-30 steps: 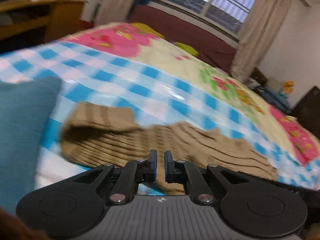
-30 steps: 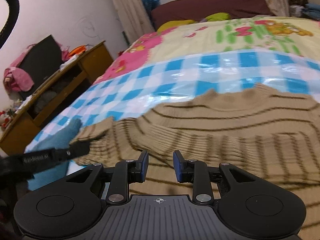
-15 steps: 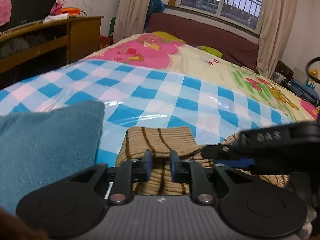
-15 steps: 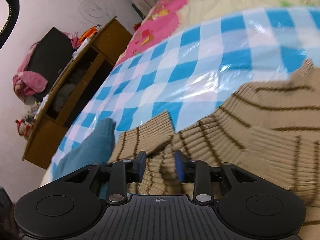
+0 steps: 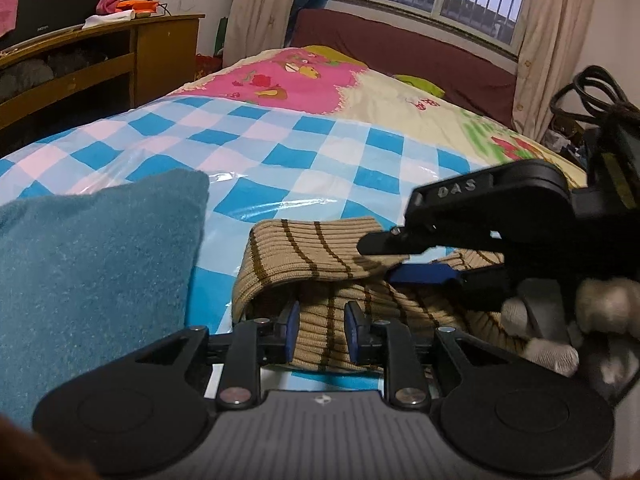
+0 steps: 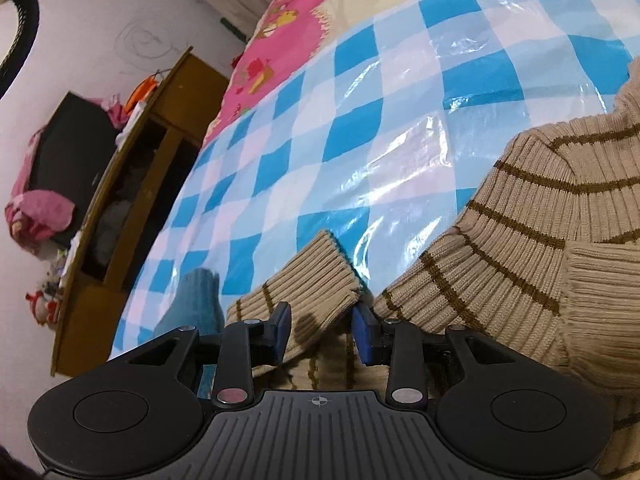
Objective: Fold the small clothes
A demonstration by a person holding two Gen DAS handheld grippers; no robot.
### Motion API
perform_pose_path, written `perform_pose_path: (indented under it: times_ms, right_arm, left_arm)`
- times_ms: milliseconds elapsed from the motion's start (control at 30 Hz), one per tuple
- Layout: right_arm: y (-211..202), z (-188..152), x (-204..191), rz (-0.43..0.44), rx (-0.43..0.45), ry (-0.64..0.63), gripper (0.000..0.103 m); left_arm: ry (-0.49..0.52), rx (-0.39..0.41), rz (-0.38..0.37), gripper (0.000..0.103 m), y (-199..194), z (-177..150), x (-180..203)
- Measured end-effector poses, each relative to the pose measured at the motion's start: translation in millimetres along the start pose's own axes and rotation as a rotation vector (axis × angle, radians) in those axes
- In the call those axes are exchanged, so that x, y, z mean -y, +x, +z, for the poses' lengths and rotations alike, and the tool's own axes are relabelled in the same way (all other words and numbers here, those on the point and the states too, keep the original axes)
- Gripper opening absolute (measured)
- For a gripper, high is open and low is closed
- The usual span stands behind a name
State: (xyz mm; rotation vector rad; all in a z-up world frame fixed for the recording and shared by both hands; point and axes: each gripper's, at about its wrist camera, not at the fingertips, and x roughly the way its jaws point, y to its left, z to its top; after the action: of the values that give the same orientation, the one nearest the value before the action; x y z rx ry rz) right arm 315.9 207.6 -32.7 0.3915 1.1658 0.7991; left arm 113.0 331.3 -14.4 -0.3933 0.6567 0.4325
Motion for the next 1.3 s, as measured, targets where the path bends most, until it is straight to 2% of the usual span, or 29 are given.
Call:
perform_pose_path:
  times_ms: [100, 133, 433, 600, 933, 1133, 1233, 1300]
  right_arm:
    - [-1, 1, -3, -0.012, 0.025, -0.003, 0.011]
    - [-2, 1, -3, -0.008, 0.027, 0.001, 0.007]
    - [-56, 12, 1, 0.101, 0.134, -0.021, 0.005]
    - [-109, 18, 23, 0.119, 0.197, -0.019, 0.005]
    - [-230, 35, 94, 0.087, 0.376, 0.029, 0.005]
    - [-287, 35, 142, 0.007, 0.500, 0.035, 0.005]
    - [-297, 28, 177, -0.012, 0.485, 0.072, 0.005]
    - [-292, 20, 195, -0.079, 0.461, 0.086, 0.005]
  left_arm:
    - [0.008, 0.001, 0.001, 0.031, -4, 0, 3]
    - [0.009, 0.003, 0.001, 0.031, -5, 0, 3]
    - [0.013, 0.006, -0.016, 0.036, -16, -1, 11]
    - [0.047, 0.021, -0.037, 0.048, -18, 1, 31]
    - [0.159, 0.011, -0.130, 0.053, -21, -1, 108]
    - [0.240, -0.001, -0.182, 0.056, -21, -9, 157]
    - [0.280, -0.019, -0.188, 0.057, -18, -19, 174]
    - [0.304, -0.044, -0.170, 0.057, -11, -26, 182]
